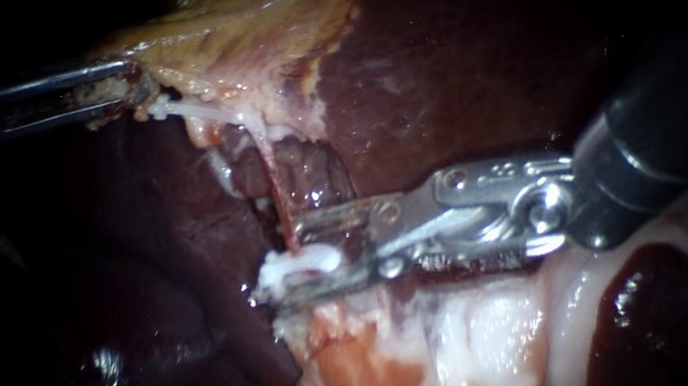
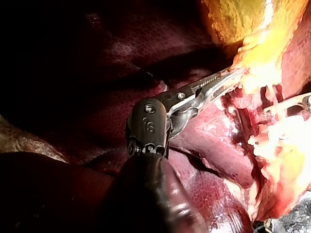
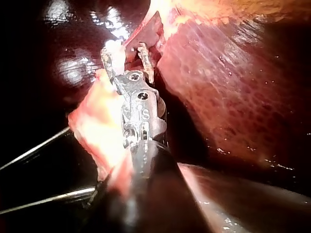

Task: Going back second clip right tube

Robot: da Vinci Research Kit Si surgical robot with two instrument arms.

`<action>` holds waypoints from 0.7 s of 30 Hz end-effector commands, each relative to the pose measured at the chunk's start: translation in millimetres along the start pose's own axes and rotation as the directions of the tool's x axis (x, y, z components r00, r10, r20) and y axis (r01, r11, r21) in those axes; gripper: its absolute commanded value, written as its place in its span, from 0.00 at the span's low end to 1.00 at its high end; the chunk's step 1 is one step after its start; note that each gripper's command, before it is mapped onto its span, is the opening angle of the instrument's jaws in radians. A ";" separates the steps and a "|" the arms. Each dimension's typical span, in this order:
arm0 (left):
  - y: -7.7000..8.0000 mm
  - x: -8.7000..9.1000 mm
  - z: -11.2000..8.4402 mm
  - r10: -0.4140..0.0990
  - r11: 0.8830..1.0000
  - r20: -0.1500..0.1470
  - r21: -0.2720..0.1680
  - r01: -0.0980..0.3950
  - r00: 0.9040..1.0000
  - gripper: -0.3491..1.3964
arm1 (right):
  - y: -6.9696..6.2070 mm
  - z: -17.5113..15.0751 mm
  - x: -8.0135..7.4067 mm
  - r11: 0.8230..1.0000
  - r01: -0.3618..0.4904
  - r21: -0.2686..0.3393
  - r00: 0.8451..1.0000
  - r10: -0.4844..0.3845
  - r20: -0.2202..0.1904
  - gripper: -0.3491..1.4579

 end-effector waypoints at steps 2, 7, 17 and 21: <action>0.0 0.0 -0.1 0.000 1.000 0.000 0.000 0.000 1.000 0.00 | -0.2 -1.4 -0.1 1.000 0.011 -0.007 1.000 -0.011 -0.002 0.47; 0.0 0.0 -0.2 0.000 1.000 0.000 0.000 0.000 1.000 0.00 | -0.7 -5.7 -0.5 0.996 0.090 0.007 0.996 -0.090 -0.003 0.47; 0.0 0.0 -0.1 0.000 1.000 0.000 0.000 0.000 1.000 0.00 | -0.8 -13.7 -2.0 0.991 0.136 -0.014 0.991 -0.136 -0.007 0.47; 0.0 -0.2 0.2 0.001 1.000 -0.001 0.002 -0.001 1.000 0.00 | -0.8 -14.8 -2.5 0.991 0.133 -0.027 0.991 -0.133 -0.007 0.47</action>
